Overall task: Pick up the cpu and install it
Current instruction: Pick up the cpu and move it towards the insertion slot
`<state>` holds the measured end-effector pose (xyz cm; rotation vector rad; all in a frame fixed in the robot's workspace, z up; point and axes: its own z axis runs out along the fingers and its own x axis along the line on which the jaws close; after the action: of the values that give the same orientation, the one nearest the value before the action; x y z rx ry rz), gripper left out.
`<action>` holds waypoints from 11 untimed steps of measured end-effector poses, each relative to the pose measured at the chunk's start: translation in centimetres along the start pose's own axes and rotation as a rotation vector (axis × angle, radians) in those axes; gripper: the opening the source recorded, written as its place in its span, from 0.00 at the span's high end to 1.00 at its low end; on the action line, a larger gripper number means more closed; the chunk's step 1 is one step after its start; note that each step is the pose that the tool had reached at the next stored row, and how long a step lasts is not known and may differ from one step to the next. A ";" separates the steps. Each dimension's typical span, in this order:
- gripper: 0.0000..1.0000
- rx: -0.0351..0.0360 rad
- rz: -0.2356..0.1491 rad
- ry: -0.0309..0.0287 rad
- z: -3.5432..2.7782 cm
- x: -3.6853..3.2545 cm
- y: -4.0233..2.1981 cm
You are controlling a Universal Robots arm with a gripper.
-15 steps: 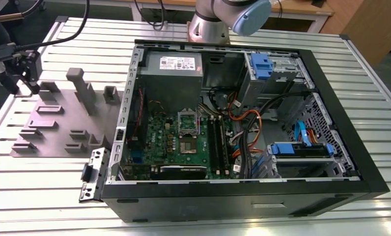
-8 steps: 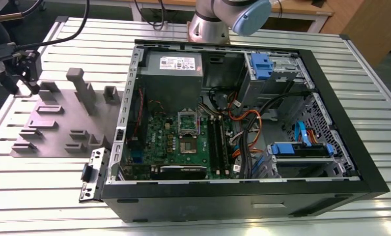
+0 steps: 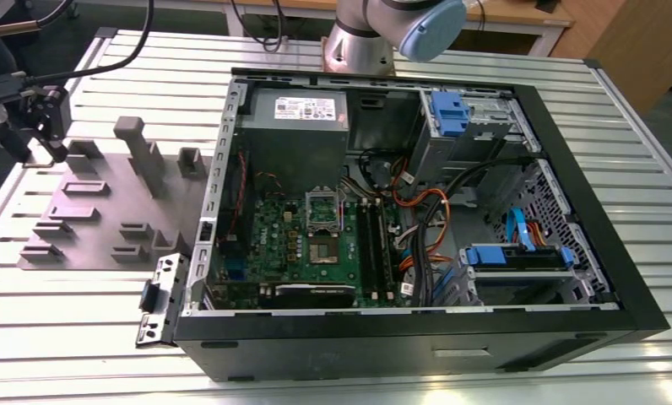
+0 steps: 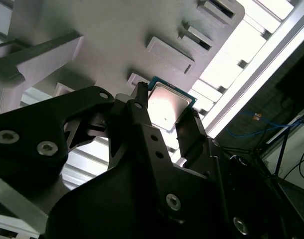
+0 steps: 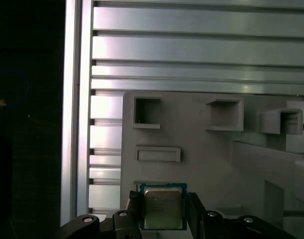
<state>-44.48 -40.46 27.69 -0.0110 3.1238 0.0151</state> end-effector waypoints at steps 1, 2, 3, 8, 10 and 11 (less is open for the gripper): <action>0.53 0.0005 0.000 0.0000 0.00 0.00 0.00; 0.53 0.0011 0.000 0.0000 -0.01 0.00 0.00; 0.53 0.0016 0.000 0.0000 -0.02 0.00 0.00; 0.53 0.0036 0.000 0.0000 -0.06 -0.01 0.00; 0.53 0.0040 0.000 0.0001 -0.10 0.00 0.00; 0.53 0.0041 0.000 0.0000 -0.11 -0.01 0.00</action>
<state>-44.48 -40.46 27.81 -0.0111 3.1238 0.0087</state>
